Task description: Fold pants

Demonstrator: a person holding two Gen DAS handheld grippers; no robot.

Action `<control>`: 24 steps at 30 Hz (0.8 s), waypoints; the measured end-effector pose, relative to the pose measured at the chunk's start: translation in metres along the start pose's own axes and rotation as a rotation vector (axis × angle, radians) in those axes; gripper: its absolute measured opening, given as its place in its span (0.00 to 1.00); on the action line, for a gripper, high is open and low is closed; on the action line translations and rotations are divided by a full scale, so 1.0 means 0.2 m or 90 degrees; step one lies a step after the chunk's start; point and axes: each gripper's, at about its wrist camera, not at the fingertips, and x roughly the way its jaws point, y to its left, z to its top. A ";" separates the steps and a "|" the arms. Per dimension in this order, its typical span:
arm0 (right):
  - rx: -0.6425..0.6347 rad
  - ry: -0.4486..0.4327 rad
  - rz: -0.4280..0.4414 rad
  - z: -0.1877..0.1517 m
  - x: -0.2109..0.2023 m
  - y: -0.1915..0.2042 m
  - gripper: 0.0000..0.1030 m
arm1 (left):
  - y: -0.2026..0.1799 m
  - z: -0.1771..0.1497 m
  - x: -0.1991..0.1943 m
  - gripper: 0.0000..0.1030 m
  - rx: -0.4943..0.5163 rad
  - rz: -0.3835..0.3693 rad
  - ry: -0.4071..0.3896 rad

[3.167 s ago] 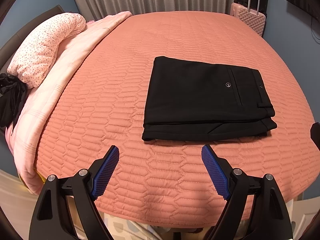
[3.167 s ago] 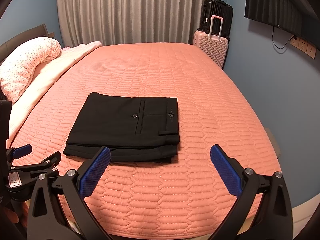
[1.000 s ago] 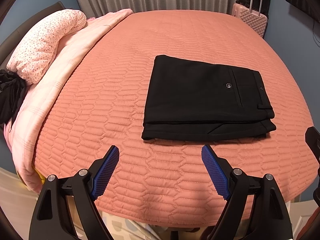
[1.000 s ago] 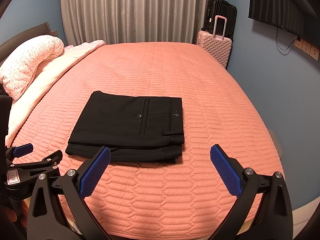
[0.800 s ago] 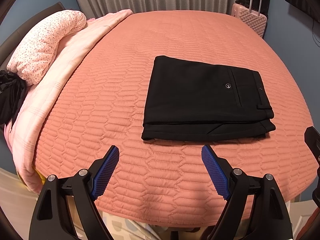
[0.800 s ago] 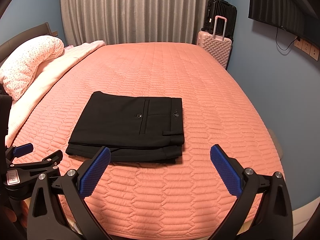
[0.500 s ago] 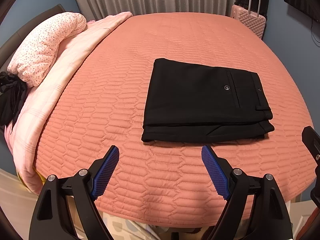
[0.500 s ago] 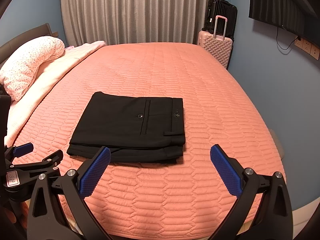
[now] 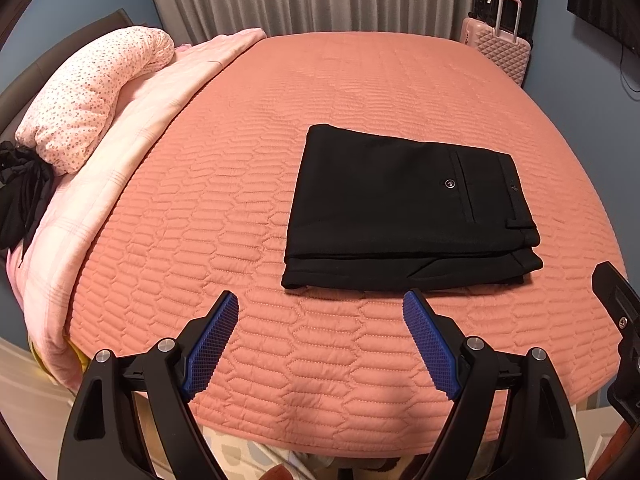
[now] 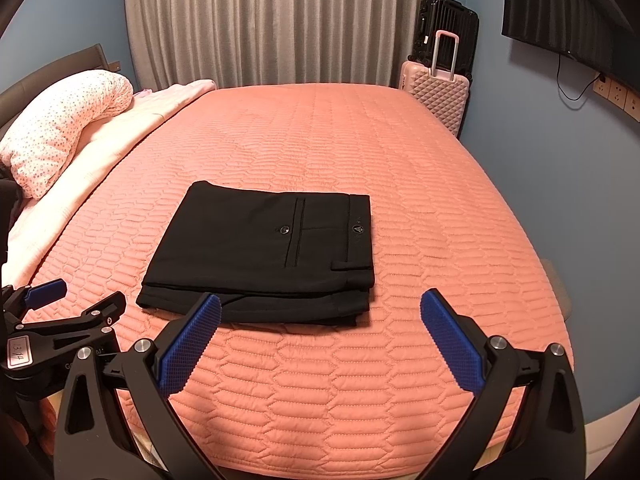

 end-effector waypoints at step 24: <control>-0.007 -0.004 0.003 0.02 0.00 0.01 0.96 | 0.02 0.03 -0.08 0.83 -0.006 -0.011 -0.052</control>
